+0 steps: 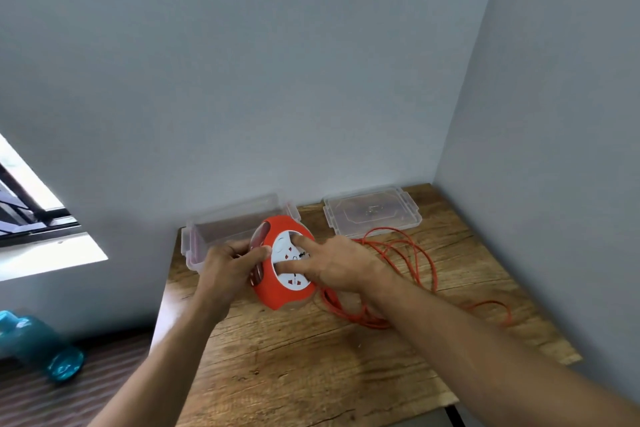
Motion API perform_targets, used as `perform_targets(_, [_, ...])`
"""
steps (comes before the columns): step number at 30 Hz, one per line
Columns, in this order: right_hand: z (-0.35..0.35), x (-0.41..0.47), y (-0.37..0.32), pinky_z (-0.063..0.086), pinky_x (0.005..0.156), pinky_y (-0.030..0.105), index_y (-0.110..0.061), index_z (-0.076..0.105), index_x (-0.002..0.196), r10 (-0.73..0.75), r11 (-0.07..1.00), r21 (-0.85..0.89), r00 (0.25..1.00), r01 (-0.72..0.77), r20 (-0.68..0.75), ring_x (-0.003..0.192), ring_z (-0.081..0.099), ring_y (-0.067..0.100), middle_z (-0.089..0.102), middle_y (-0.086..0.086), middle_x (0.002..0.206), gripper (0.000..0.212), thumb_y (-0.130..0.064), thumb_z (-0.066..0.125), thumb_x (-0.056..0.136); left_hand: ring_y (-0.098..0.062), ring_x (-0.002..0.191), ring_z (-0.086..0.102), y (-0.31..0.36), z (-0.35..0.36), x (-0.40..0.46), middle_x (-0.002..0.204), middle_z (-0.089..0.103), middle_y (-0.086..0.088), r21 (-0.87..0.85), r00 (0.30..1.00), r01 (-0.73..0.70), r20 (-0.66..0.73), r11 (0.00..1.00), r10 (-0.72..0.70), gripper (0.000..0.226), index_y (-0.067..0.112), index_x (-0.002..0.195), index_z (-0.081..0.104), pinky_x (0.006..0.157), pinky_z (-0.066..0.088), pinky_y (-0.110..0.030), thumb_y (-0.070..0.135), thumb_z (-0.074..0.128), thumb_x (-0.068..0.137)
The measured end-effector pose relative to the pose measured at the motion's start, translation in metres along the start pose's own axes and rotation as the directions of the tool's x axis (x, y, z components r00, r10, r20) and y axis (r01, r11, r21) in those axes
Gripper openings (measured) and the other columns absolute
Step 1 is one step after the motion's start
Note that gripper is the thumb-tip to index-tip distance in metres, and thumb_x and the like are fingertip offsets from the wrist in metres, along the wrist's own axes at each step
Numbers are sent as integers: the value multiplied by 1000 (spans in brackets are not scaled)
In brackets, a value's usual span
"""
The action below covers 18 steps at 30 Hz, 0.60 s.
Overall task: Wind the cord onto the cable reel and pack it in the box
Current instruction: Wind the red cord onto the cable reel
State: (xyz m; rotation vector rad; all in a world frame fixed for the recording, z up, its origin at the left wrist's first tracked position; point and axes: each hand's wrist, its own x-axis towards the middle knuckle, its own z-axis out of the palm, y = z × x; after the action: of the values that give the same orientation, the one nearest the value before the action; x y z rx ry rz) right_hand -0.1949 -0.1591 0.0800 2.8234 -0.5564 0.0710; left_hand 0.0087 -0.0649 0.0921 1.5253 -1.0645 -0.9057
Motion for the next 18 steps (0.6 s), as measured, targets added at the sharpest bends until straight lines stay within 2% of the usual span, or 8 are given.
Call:
perform_targets(4, [9,12,-7,50,48,33,-44,30,142,120,992,42,990,-117,-78,62,66,33,49,18,144,65,-31,68,91,-38,85,78,-4,0,-1,89,81,-14,-8,997,-39,-65,999,38,9,22,89,84,70,65,-51,19,75,91])
perform_targets(7, [7,23,-14,56,61,40,-43,30,141,347,914,280,923,-294,-164,76,68,36,62,11,126,56,-36,55,91,-50,86,70,-1,2,2,92,71,-29,72,986,-102,-126,992,111,4,16,85,80,76,62,-62,19,79,87])
perform_targets(9, [0,34,-14,55,68,41,-37,35,137,526,798,444,831,-408,-183,83,69,36,70,11,110,57,-44,58,85,-46,84,69,4,6,5,90,65,-30,156,967,-152,-180,976,180,11,12,84,78,76,61,-61,22,81,84])
perform_targets(12, [-15,52,-14,58,67,38,-29,38,130,752,487,743,654,-459,-88,83,71,31,74,11,99,64,-58,57,76,-28,80,73,17,11,7,88,65,-17,201,931,-250,-218,947,292,14,27,97,81,77,65,-44,30,79,84])
perform_targets(14, [-24,63,-12,57,60,28,-28,39,130,800,237,875,596,-421,70,79,72,17,73,7,106,65,-58,58,75,-20,74,73,21,10,11,83,64,-12,176,919,-286,-227,942,322,19,34,103,80,74,65,-31,31,80,84])
perform_targets(16, [-28,65,-8,51,47,21,-23,42,129,771,13,920,589,-392,240,62,70,6,71,6,106,65,-60,60,78,-21,71,73,19,9,15,79,63,-11,159,925,-282,-218,946,312,17,32,101,80,73,66,-33,29,81,84])
perform_targets(17, [-27,62,-7,52,48,23,-22,45,129,751,14,907,603,-421,269,61,71,10,71,6,104,64,-62,58,81,-26,70,73,16,8,15,76,64,-13,144,931,-265,-220,953,292,12,29,97,81,72,66,-39,28,80,85])
perform_targets(18, [-26,56,-6,54,55,28,-23,47,130,753,126,877,621,-464,220,70,72,16,72,5,104,62,-63,57,84,-30,69,73,12,8,13,72,68,-13,116,937,-243,-228,963,264,7,28,93,81,71,66,-45,28,79,86])
